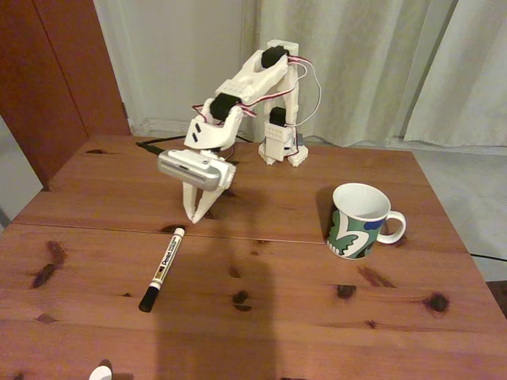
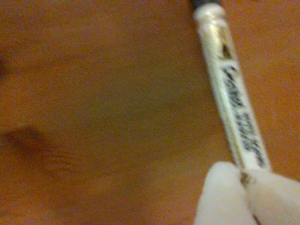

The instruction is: Clean up the desk and place the pens and markers into the cup

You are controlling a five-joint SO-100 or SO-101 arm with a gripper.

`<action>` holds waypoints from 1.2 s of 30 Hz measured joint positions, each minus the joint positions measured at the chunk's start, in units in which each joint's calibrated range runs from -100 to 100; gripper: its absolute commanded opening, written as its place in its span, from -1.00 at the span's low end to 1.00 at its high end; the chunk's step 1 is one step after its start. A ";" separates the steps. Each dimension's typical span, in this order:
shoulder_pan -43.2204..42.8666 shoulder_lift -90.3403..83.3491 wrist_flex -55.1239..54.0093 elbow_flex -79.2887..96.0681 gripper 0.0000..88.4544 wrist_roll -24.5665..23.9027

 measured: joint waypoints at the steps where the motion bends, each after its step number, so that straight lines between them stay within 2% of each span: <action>1: 0.81 0.42 0.00 0.00 -0.98 0.00; 7: 2.64 2.63 4.15 -1.02 -0.98 0.00; 16: 3.81 8.64 14.02 -12.57 -0.98 0.00; 26: 3.74 20.76 14.43 -25.14 -0.98 -0.05; 36: 3.23 24.07 14.43 -28.20 -0.97 -0.88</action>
